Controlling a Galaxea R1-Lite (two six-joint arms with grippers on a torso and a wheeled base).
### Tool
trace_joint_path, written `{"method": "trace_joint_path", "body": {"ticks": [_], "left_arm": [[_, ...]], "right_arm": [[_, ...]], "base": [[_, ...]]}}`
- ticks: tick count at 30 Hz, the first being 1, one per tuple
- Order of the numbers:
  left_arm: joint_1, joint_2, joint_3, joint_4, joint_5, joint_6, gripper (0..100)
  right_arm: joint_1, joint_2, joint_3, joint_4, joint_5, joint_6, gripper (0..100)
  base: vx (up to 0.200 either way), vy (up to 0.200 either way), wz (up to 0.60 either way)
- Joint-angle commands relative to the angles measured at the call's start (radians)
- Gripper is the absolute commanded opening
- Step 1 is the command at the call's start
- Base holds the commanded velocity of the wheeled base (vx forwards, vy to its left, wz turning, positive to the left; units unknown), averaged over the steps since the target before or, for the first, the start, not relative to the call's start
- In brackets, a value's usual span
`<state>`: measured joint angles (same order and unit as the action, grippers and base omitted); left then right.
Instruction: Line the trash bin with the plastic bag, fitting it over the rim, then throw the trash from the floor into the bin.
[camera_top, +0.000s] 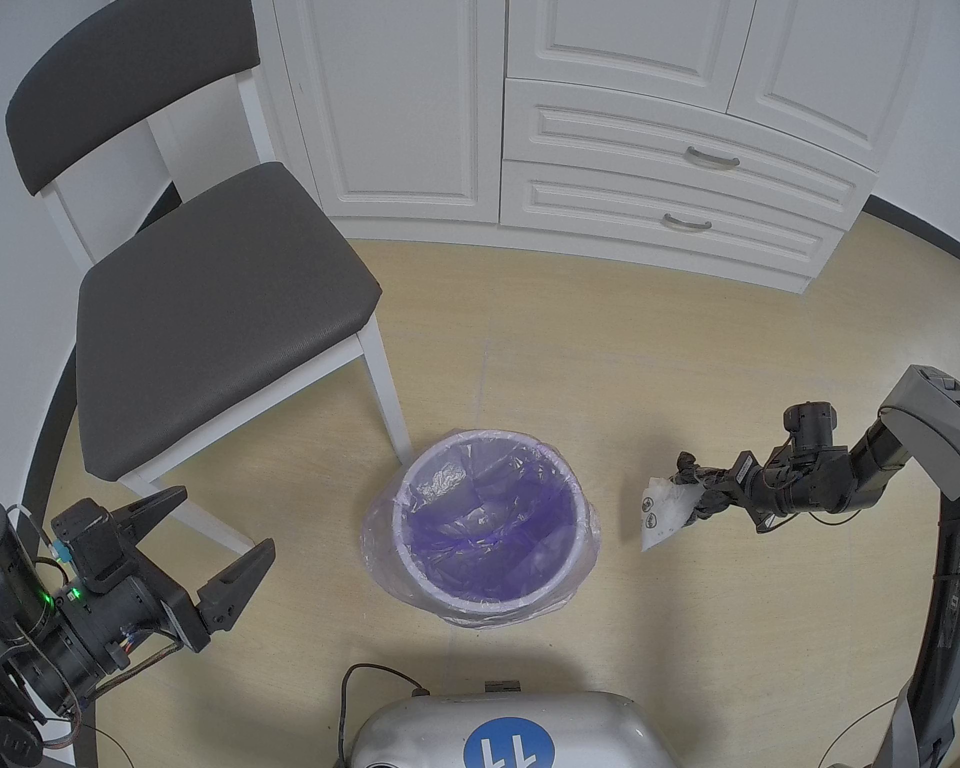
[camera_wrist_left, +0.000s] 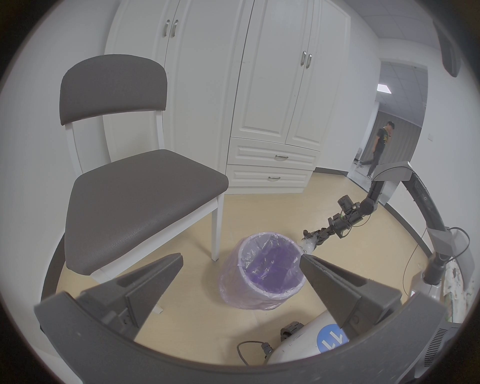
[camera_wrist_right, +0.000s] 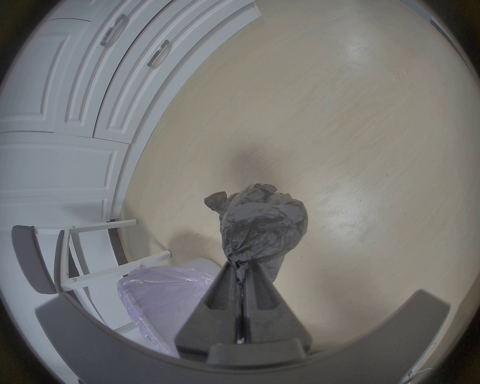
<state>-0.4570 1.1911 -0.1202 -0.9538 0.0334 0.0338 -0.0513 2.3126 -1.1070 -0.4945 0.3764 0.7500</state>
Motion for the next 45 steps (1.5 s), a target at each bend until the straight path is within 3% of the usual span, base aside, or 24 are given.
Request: {"method": "trace_joint_path", "body": {"ticks": [1,12,38,45], "left_arm": [[0.003,0.002,-0.001,0.001,0.002,0.000,100],[0.006,0.021,-0.006,0.053,0.099,0.054,100],[0.006,0.024,-0.015,0.099,0.129,0.055,100],[0.009,0.015,-0.033,0.165,0.141,0.055,100]], "right_arm": [[0.002,-0.010,0.004,-0.001,0.010,0.002,0],[0.007,-0.015,0.009,-0.001,0.013,0.000,0],[0.021,-0.032,0.026,0.001,0.015,0.000,0],[0.033,-0.102,0.049,0.001,0.016,-0.001,0]], "base": [[0.000,0.000,0.00],[0.000,0.000,0.00],[0.000,0.000,0.00],[0.000,0.000,0.00]]}}
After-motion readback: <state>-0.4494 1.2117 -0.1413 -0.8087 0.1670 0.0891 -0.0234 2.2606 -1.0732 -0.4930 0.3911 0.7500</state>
